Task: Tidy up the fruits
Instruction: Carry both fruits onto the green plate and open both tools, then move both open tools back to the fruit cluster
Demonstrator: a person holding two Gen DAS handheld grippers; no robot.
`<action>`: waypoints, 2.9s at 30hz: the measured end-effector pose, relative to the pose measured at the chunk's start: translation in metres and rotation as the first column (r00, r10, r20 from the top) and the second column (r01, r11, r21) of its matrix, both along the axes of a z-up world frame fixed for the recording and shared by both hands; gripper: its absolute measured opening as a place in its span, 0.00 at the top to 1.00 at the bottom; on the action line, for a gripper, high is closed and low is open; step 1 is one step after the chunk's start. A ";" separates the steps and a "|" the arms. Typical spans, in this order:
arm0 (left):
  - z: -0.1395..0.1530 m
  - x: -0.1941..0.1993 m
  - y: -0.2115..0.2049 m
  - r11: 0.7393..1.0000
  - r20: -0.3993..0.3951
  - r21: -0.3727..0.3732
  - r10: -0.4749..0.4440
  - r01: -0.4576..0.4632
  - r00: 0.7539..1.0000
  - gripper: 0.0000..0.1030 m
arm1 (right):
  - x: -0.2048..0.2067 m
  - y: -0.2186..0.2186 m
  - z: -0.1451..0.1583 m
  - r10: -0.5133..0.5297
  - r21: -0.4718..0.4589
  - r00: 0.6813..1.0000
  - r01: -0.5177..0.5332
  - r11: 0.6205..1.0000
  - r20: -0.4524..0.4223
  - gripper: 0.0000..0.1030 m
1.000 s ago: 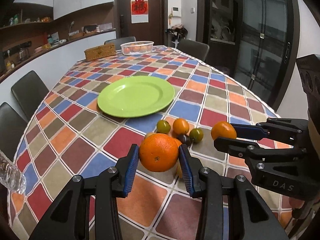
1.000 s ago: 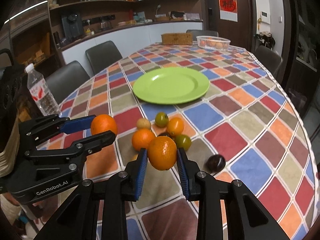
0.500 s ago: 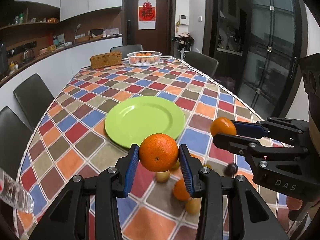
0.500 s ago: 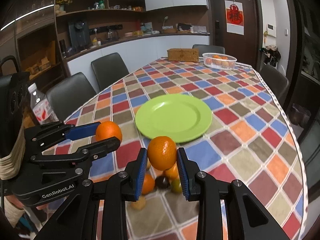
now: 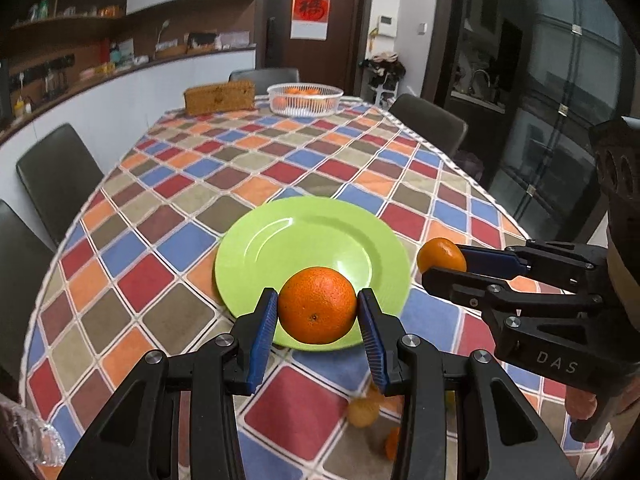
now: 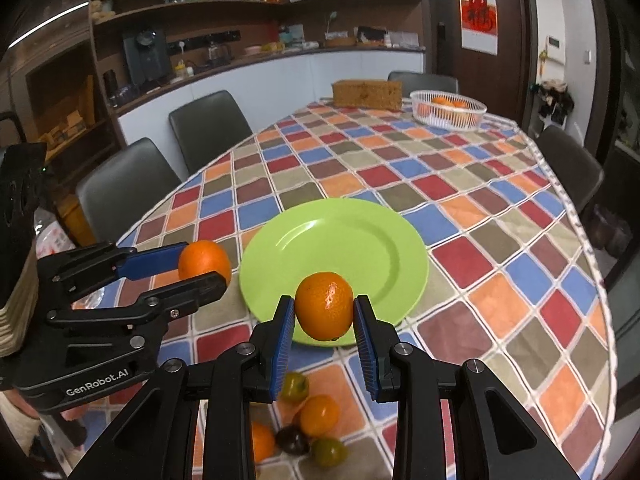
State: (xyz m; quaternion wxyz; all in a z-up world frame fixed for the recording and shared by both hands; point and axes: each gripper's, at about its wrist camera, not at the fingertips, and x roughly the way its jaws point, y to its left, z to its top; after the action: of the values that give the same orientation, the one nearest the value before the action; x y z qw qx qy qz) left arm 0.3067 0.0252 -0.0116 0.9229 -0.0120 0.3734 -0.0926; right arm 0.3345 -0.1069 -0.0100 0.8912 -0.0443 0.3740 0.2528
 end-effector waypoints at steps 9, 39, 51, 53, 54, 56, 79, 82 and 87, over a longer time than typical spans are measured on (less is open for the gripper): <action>-0.027 0.048 0.008 0.999 -0.083 -0.031 0.014 -0.017 0.996 0.61 | 0.056 0.008 -0.035 0.008 0.016 0.990 -0.005 1.000 -0.140 0.70; 0.033 -0.026 -0.014 0.996 0.059 0.077 0.050 -0.054 0.997 0.50 | 0.007 -0.016 0.008 -0.028 0.009 0.999 0.028 1.000 -0.025 0.62; 0.058 -0.104 -0.033 0.996 0.135 0.052 0.069 -0.077 0.988 0.38 | -0.069 -0.041 0.032 -0.046 0.010 0.998 0.046 0.999 0.052 0.52; 0.059 -0.114 -0.036 0.995 0.147 0.050 0.079 -0.087 0.986 0.35 | -0.081 -0.044 0.034 -0.050 0.002 0.996 0.050 0.999 0.069 0.52; 0.059 -0.119 -0.037 0.995 0.152 0.048 0.083 -0.091 0.985 0.34 | -0.086 -0.046 0.035 -0.051 -0.001 0.996 0.051 0.999 0.076 0.49; 0.059 -0.129 -0.041 0.994 0.156 0.045 0.087 -0.095 0.984 0.31 | -0.095 -0.049 0.036 -0.053 -0.003 0.995 0.053 0.999 0.081 0.46; -0.002 -0.161 -0.072 0.988 0.038 0.047 0.143 -0.145 0.989 0.28 | -0.123 -0.091 -0.018 -0.087 -0.035 0.996 0.086 0.996 -0.031 0.46; -0.013 -0.159 -0.074 0.988 0.014 0.054 0.143 -0.143 0.990 0.28 | -0.122 -0.095 -0.029 -0.090 -0.046 0.994 0.087 0.995 -0.056 0.46; -0.032 -0.153 -0.074 0.990 -0.038 0.048 0.136 -0.134 0.990 0.28 | -0.119 -0.097 -0.045 -0.093 -0.059 0.992 0.088 0.994 -0.091 0.46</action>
State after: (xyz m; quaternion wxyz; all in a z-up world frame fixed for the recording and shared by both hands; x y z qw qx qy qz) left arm 0.1536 -0.0486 -0.0437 0.9192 -0.0185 0.3928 -0.0213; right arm 0.2155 -0.2041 -0.0551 0.8817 -0.0397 0.4237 0.2037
